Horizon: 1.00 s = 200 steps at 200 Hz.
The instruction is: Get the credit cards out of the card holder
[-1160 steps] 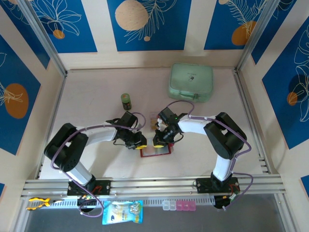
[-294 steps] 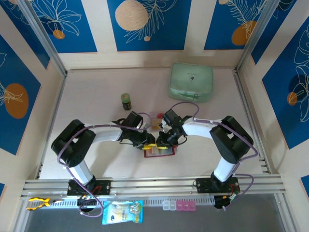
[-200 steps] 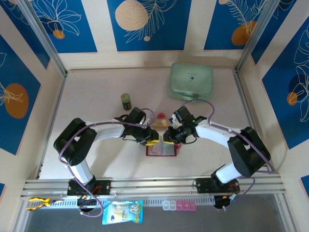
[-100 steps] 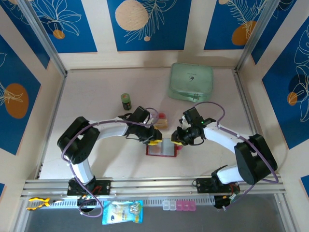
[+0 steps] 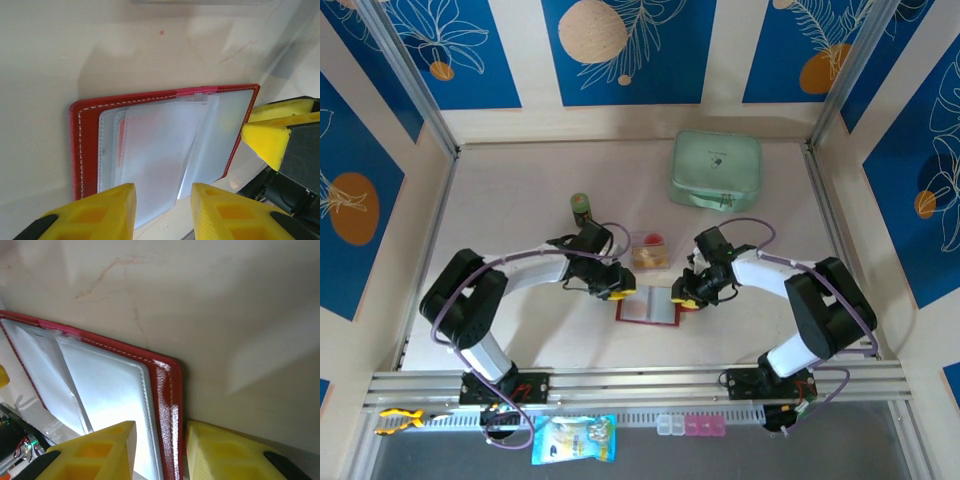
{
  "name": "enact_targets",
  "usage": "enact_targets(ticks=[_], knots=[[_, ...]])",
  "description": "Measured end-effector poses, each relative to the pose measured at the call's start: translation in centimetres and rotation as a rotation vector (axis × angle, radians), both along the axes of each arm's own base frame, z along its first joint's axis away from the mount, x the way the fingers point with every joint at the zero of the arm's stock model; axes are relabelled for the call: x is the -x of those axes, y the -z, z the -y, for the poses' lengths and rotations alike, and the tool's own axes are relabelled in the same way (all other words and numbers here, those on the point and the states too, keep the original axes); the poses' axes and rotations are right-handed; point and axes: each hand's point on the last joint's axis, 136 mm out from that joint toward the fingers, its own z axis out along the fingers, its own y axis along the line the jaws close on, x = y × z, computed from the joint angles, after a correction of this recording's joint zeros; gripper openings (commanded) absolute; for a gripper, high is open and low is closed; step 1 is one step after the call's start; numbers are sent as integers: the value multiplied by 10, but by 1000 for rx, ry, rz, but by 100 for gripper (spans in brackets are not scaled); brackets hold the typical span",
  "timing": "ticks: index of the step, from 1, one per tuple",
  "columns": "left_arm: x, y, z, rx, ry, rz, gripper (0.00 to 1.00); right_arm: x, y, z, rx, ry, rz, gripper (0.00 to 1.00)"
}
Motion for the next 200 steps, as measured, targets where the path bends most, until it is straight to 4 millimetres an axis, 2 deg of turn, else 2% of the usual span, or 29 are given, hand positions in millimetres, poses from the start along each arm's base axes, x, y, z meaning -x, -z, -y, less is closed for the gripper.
enact_targets(ticks=[34,77,99,117,135,153,175,200], knots=[[5,3,-18,-19,-32,6,33,-11,-2,-11,-12,-27,16,28],[13,2,-35,-28,-60,34,29,-15,-6,-11,-7,-34,46,31],[11,-2,-36,-12,-69,70,25,-18,-29,-18,-50,-38,120,33],[9,-2,-34,8,-75,86,22,-17,-54,-34,-137,-61,210,32],[7,1,-31,32,-90,85,21,-14,-66,-52,-207,-107,260,30],[7,7,-28,58,-103,73,21,-11,-64,-65,-237,-147,264,27],[11,15,-28,67,-117,51,21,-5,-50,-78,-247,-186,234,25],[11,15,-27,78,-123,43,21,2,-35,-86,-240,-217,198,22]])
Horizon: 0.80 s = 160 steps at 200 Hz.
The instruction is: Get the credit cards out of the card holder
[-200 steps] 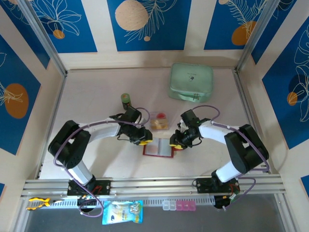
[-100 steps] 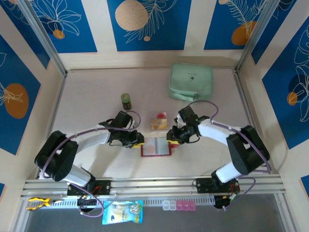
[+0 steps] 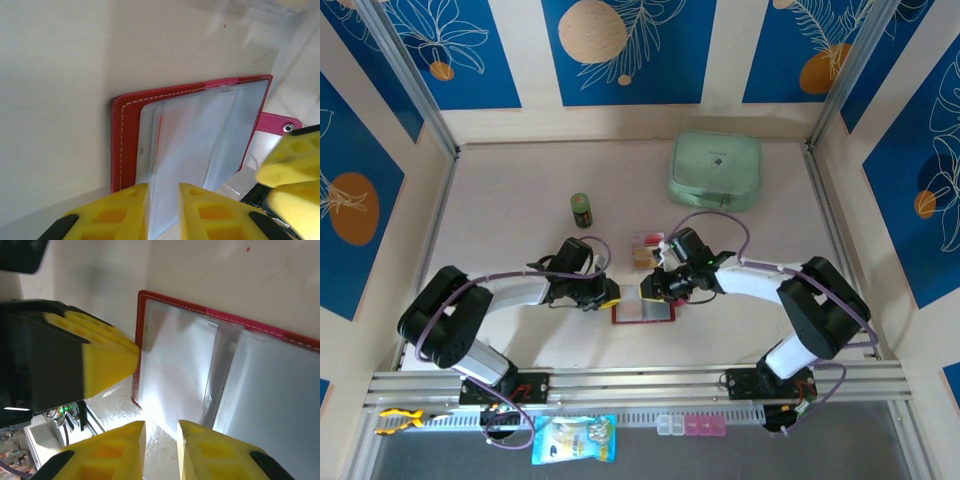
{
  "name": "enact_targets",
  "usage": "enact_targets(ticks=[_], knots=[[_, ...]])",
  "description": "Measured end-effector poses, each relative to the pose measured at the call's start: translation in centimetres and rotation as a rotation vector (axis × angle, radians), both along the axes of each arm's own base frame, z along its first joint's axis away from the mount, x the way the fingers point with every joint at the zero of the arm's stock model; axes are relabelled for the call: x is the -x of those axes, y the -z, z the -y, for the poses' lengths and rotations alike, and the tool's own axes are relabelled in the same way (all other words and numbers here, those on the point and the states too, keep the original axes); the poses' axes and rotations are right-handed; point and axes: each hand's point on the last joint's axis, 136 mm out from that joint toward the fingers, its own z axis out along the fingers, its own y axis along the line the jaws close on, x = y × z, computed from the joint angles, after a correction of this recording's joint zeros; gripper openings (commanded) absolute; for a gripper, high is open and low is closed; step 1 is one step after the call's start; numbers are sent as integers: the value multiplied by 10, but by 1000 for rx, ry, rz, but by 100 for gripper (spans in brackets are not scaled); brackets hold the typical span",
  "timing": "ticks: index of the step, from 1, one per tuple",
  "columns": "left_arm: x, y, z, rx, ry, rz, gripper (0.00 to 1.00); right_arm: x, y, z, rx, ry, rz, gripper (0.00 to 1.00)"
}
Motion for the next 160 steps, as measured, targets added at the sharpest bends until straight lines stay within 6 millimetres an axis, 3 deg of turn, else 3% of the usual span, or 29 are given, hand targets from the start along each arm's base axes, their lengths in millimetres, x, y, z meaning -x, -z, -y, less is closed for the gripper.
enact_targets(ticks=[78,160], knots=[[0,1,0,0,-2,-3,20,-9,14,-18,20,-40,-31,20],[4,6,-4,-26,-8,-32,28,-4,30,-13,87,-39,-113,18]])
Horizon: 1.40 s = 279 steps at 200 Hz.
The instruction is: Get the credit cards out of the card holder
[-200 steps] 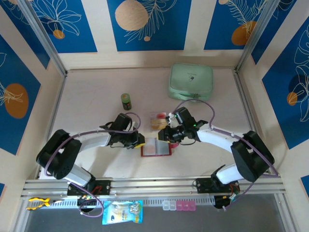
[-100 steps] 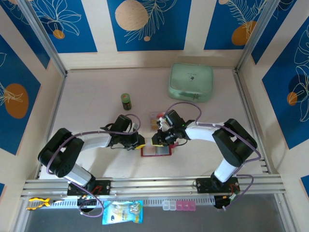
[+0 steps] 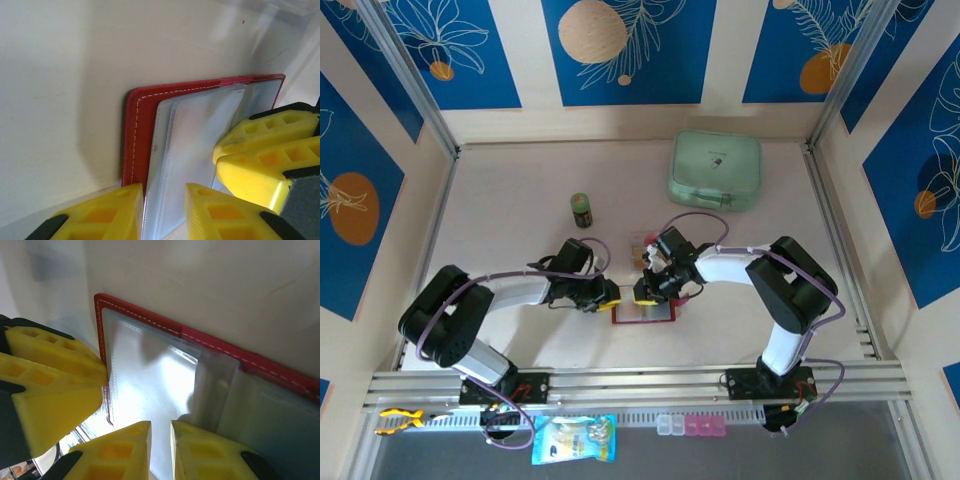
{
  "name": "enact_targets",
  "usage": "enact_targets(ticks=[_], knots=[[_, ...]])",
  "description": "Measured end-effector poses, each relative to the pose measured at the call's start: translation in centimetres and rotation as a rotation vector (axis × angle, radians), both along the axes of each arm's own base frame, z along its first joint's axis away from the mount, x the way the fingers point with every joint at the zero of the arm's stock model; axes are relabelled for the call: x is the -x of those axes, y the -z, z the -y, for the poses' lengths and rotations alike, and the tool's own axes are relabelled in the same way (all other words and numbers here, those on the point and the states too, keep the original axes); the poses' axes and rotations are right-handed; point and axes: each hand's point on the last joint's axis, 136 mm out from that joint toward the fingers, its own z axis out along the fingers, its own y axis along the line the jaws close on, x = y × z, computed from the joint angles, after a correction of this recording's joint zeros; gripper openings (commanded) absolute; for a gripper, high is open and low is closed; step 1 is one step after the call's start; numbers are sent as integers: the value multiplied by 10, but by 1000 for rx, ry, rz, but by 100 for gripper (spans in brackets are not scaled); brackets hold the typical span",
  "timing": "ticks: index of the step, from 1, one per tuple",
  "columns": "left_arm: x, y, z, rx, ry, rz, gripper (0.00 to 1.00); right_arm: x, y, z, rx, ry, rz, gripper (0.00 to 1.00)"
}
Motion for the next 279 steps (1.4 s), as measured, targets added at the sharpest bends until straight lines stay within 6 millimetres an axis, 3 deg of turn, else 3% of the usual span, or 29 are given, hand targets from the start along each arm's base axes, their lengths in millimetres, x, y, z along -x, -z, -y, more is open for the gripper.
enact_targets(ticks=[110,194,244,279], knots=[[4,8,-3,-37,5,-50,13,0,0,6,53,7,0,19],[6,10,-6,-59,14,-60,5,0,-17,-21,35,-48,30,19],[6,11,-6,-53,21,-68,4,4,0,-24,98,-66,-24,21],[6,11,-6,-47,21,-75,4,3,0,-20,128,-68,-23,21]])
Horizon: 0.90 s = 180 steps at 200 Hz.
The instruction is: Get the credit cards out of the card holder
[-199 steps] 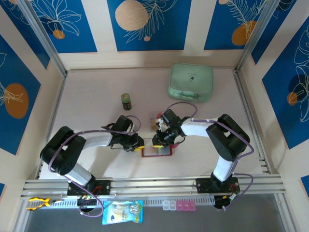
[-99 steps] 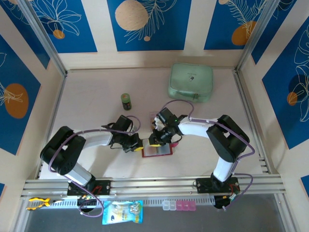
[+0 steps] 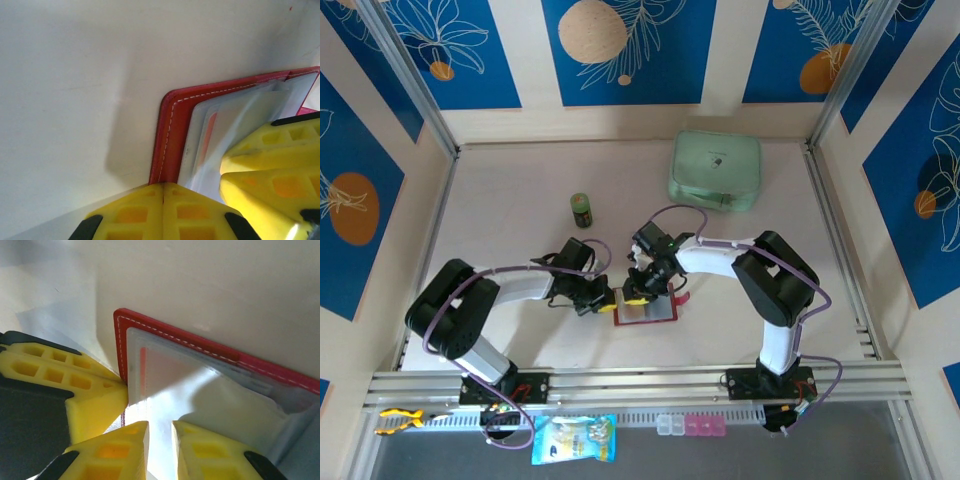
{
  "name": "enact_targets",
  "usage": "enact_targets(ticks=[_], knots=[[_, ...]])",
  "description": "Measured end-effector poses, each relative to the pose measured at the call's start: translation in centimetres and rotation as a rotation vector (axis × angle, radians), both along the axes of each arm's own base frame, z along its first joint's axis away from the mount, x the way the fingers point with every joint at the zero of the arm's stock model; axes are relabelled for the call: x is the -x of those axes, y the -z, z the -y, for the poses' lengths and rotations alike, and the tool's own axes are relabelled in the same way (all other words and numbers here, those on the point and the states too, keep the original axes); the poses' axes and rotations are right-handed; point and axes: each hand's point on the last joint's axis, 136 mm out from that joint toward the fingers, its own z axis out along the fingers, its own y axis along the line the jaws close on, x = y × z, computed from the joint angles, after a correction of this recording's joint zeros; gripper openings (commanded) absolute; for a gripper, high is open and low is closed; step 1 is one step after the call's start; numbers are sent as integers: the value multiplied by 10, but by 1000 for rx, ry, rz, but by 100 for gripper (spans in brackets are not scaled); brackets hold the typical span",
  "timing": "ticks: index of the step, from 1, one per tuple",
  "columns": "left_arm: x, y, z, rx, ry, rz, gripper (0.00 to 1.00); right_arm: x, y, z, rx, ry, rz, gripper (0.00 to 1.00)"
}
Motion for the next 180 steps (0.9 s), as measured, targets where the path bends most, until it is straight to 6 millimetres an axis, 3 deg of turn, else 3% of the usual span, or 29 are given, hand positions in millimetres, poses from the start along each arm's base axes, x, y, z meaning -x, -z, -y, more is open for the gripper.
enact_targets(ticks=[104,180], knots=[[0,0,0,0,10,7,6,-4,1,25,-84,56,-30,21],[-8,-19,8,50,-4,51,19,-4,0,23,-164,56,-36,20]])
